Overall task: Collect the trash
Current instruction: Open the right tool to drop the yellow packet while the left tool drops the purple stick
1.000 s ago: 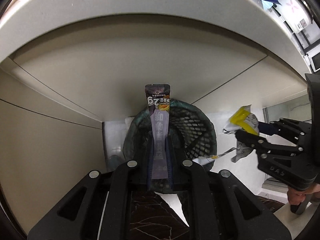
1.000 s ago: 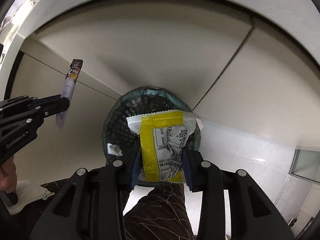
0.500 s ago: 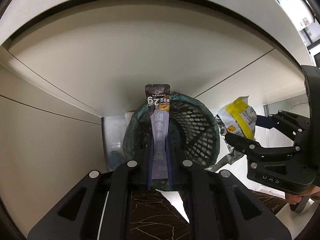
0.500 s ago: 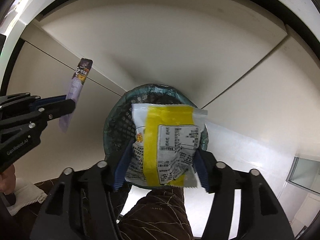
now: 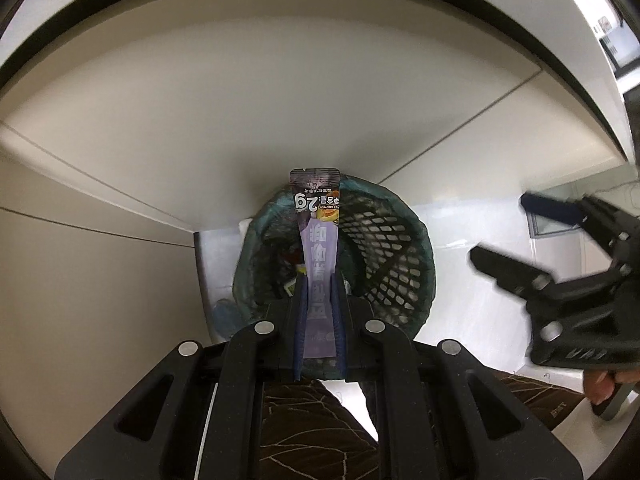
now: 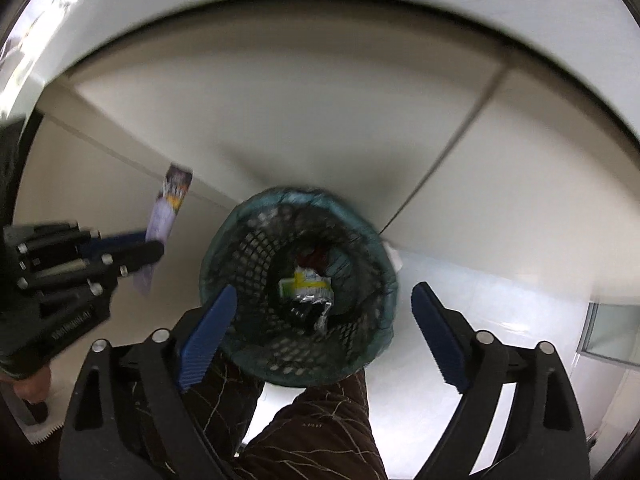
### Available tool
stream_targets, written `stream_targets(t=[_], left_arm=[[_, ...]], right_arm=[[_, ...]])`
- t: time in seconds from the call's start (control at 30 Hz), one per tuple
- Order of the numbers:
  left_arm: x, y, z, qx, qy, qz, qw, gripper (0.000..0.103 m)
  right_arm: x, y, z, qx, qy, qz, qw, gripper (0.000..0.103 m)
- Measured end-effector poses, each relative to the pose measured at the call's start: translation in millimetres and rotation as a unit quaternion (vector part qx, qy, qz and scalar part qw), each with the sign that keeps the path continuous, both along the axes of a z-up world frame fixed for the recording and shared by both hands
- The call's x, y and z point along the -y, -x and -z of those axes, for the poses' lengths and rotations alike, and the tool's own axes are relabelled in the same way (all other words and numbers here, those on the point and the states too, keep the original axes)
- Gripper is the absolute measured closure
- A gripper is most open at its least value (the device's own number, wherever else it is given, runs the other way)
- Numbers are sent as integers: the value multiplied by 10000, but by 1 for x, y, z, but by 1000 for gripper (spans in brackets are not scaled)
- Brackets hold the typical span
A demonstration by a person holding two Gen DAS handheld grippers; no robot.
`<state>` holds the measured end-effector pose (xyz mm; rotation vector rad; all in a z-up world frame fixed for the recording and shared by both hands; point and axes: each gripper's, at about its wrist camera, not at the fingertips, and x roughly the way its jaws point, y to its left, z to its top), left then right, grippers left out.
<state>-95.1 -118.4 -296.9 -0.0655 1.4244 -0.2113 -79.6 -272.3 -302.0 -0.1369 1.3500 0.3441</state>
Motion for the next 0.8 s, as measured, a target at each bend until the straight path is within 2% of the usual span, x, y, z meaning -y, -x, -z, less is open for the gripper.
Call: stream_targets(t=[0.33,0.5,0.63,0.8], left_arm=[[35,-4,13,-15,-28,586,9983,91],[48,-4,12,42,-83,782,9969,86],[53,-6,9,119,-121,815,9965,74],[56,-5,6,211,-137,817,9963,54]], right_arm=[[43,-4,-27,217,4,513,9984,17],[52,-7,-31,250,13,612,9978,17],[56,-8,-32,298,-13,674,9973,17],[60,-10,-34,324,-21,725,9968,17]])
